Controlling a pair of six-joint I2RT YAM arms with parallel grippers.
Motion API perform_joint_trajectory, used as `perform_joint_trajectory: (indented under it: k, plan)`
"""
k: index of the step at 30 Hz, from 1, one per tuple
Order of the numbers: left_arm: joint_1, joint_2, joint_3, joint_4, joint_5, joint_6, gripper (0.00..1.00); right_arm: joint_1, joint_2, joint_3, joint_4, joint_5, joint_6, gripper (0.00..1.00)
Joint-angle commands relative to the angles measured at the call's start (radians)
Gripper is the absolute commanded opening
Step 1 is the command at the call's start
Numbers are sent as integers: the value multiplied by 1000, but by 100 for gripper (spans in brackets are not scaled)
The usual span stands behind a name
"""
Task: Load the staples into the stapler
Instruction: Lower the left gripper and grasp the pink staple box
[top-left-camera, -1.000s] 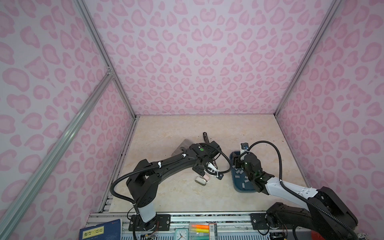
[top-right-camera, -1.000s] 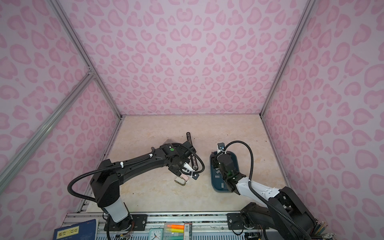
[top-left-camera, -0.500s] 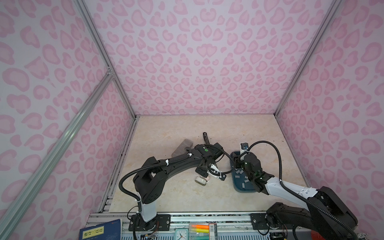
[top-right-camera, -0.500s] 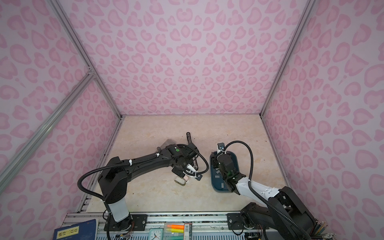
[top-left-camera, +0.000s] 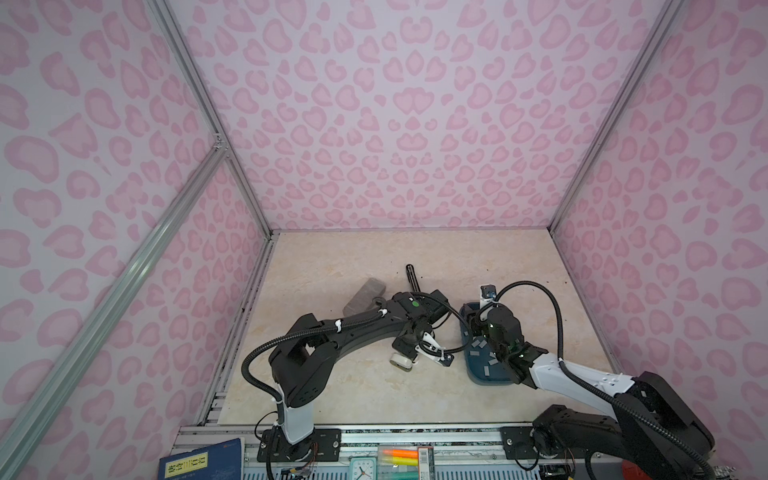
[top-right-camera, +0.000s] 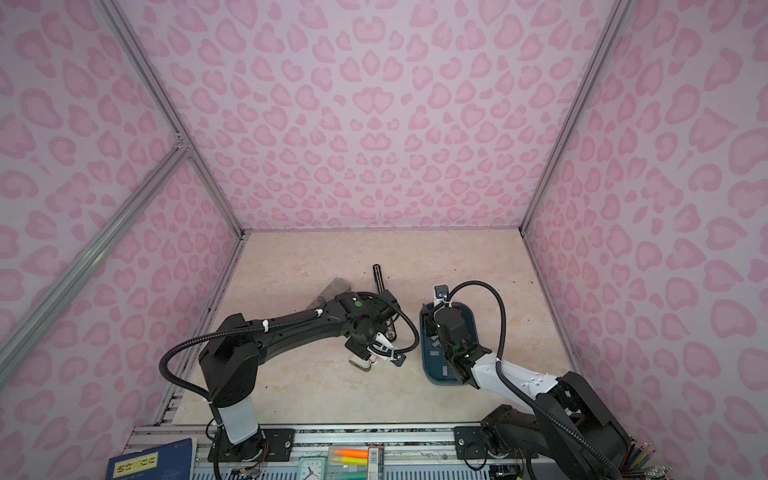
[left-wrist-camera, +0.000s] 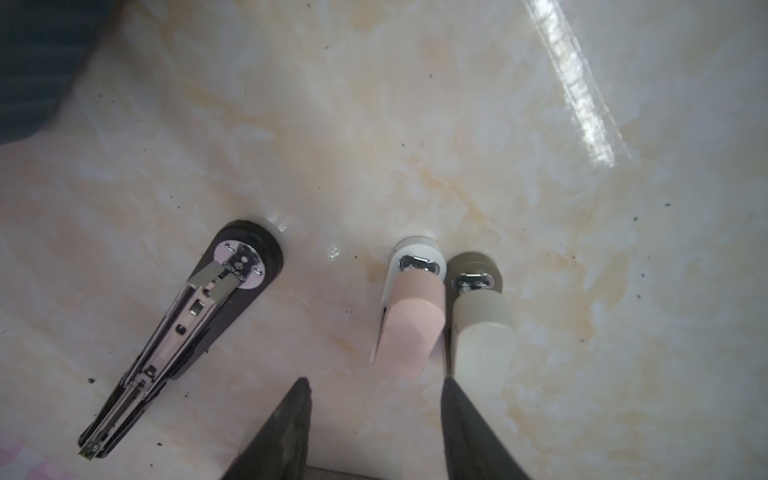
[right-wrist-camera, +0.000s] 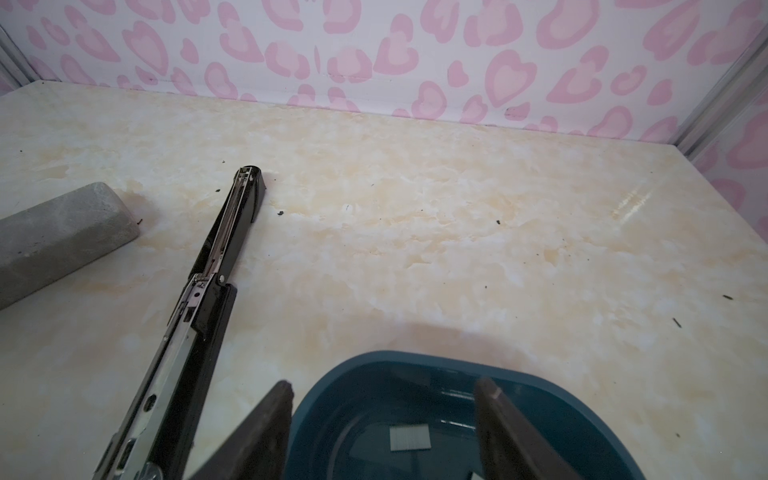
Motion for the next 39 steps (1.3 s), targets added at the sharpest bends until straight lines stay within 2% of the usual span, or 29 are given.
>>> perform_joint_trajectory:
  k: [1, 15, 24, 31, 39]
  plan:
    - [-5, 15, 3, -19, 13, 5, 52, 2, 6, 3, 5, 0, -7, 69]
    - [-8, 71, 30, -42, 22, -8, 50, 5, 10, 8, 1, 4, -9, 69]
    - [-10, 93, 30, -45, 23, -18, 54, 9, 16, 11, 0, 7, -12, 69]
    - [-11, 122, 56, -65, 33, -26, 47, 12, 17, 13, 0, 8, -14, 69]
    - [-12, 123, 56, -71, 52, -31, 45, 13, 21, 16, -1, 11, -14, 69]
